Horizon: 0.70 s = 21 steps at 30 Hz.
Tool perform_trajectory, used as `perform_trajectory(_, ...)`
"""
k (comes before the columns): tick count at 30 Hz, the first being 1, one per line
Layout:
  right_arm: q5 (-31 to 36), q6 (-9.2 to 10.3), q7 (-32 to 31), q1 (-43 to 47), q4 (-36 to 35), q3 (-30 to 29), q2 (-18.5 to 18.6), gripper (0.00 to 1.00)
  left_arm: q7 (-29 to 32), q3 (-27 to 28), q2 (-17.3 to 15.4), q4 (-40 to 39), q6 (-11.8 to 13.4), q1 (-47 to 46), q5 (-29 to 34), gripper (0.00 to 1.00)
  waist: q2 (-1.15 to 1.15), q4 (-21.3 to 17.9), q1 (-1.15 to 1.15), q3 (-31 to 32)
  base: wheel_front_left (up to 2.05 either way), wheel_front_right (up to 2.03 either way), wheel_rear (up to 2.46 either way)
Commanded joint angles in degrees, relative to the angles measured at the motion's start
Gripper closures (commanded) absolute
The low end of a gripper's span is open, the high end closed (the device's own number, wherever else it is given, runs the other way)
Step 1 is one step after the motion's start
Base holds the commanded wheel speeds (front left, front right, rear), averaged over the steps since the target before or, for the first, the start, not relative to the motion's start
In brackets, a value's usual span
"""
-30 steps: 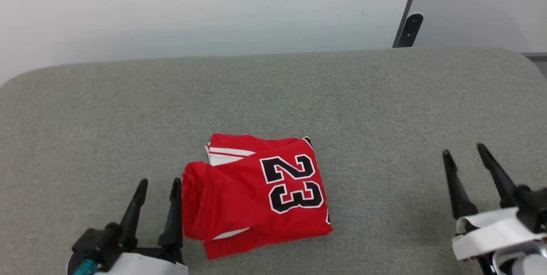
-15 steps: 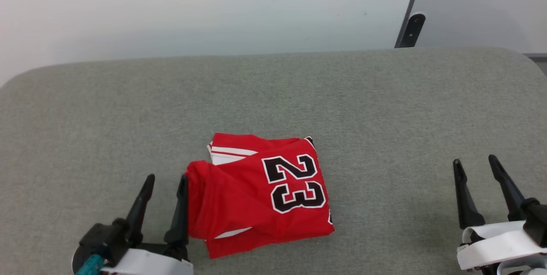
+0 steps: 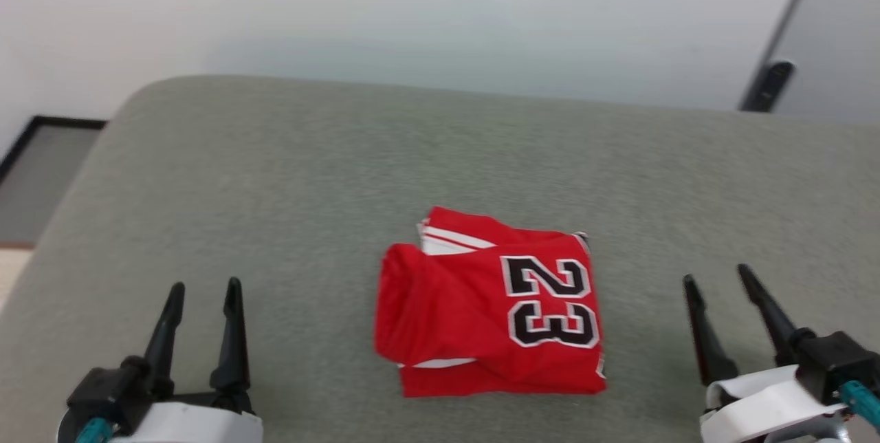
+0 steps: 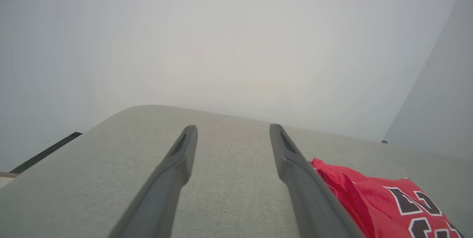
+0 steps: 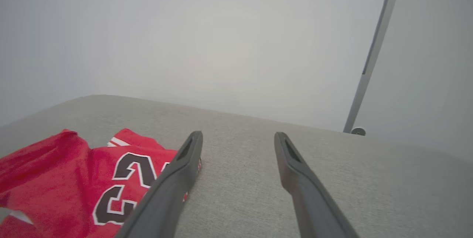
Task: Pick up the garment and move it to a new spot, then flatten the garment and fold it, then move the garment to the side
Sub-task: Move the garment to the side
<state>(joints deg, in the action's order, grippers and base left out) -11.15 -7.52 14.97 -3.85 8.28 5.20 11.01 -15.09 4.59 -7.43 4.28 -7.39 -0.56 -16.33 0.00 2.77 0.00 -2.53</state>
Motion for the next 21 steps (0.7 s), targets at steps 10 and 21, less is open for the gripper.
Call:
perform_trajectory(10,-0.57,0.07,0.28,-0.58,3.19,2.78,0.24,0.00,-0.04,0.31,1.46,-1.16,-0.17,2.04,0.73,0.00,0.00,9.13,0.00,2.31,0.00,0.00,0.00)
perform_trajectory(21,-10.80,0.07,-24.56,-9.63,10.24,6.43,4.18,0.00,-0.04,-2.54,2.11,-0.91,-0.17,0.67,0.00,0.00,0.00,9.66,0.00,0.52,0.00,0.00,0.00)
